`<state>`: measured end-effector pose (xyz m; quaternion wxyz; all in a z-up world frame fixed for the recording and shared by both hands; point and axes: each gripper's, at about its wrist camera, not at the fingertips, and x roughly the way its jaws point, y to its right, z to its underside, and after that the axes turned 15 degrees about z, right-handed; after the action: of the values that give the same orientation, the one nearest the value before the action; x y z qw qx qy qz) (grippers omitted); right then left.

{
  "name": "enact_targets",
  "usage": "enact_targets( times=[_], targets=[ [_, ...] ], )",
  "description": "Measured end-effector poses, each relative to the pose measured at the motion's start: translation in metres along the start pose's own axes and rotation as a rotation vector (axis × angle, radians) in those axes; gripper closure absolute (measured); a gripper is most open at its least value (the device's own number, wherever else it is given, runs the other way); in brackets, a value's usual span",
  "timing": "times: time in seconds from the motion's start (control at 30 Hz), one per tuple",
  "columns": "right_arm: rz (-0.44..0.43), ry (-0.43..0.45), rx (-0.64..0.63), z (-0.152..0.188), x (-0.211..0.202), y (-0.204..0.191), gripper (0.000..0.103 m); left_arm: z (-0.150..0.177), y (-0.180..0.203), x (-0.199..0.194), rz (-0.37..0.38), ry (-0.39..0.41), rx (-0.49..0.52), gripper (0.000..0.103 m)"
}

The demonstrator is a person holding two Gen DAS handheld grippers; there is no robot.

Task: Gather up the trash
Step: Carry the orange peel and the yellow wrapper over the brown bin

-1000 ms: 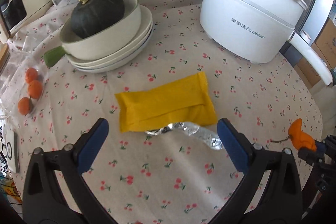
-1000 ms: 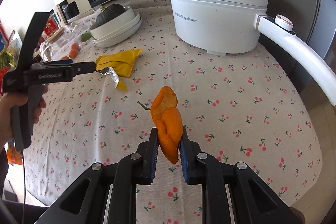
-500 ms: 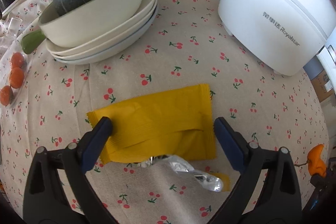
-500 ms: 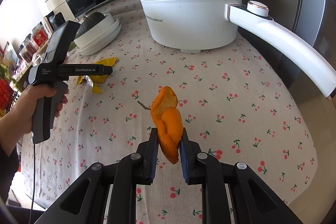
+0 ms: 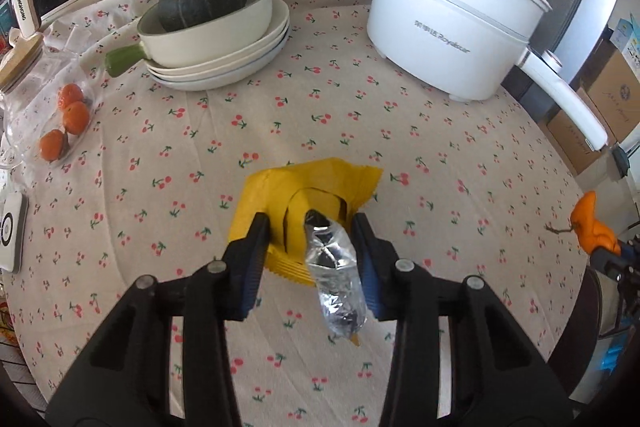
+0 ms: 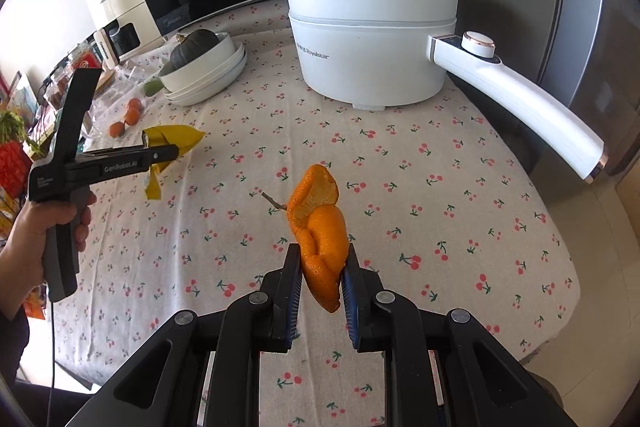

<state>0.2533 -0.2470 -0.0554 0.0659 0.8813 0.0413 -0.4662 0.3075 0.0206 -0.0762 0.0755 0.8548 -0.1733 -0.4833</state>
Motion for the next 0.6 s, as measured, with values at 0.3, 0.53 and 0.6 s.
enact_targets(
  times=[0.3, 0.53, 0.6],
  targets=[
    [0.021, 0.016, -0.021, 0.030, -0.056, -0.020, 0.083, 0.047, 0.035, -0.045, 0.082, 0.006, 0.040, 0.059],
    [0.041, 0.002, -0.003, 0.067, -0.086, -0.022, 0.083, 0.088, 0.065, -0.072, 0.140, -0.001, 0.078, 0.059],
    [0.045, 0.000, 0.006, 0.077, -0.093, -0.022, 0.083, 0.099, 0.074, -0.075, 0.157, -0.006, 0.087, 0.059]
  ],
)
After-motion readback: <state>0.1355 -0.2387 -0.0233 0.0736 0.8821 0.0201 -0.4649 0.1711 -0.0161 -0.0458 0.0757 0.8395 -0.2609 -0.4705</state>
